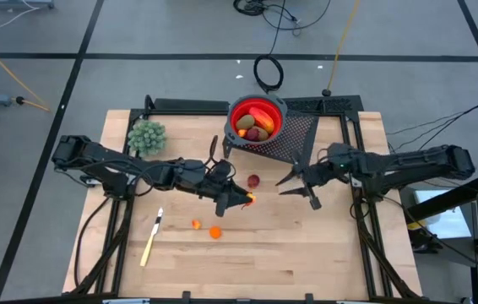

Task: Pick & Place Fruit
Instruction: Put the pear into the red strainer bowl on the shelf

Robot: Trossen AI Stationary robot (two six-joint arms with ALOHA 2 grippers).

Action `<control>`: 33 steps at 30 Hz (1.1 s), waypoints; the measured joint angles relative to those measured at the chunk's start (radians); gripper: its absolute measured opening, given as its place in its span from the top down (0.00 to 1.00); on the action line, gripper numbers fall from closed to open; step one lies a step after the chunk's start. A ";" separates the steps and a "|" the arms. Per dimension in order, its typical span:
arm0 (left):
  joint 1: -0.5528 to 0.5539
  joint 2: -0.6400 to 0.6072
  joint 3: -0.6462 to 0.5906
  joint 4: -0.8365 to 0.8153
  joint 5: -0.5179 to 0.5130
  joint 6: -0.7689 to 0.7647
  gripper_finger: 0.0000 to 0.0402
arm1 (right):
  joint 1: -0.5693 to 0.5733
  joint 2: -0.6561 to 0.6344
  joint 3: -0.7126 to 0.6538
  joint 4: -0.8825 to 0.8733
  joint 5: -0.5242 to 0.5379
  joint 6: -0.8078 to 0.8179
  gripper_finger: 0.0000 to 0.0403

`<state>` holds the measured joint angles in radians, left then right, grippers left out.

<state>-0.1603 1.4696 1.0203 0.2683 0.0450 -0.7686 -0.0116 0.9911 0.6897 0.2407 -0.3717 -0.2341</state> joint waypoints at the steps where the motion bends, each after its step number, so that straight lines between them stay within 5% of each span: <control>1: 0.003 0.001 0.000 -0.008 0.007 -0.001 0.75 | 0.008 0.020 0.019 -0.014 0.001 -0.020 0.68; 18: 0.017 0.004 0.000 -0.013 0.035 -0.027 0.75 | 0.040 0.250 0.226 -0.022 0.008 -0.237 0.42; 33: 0.046 0.021 0.000 0.008 0.058 -0.031 0.75 | 0.061 0.370 0.319 -0.043 0.002 -0.287 0.40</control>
<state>-0.1142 1.4902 1.0203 0.2767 0.1026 -0.7998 0.0498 1.3610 1.0088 0.1975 -0.3695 -0.5209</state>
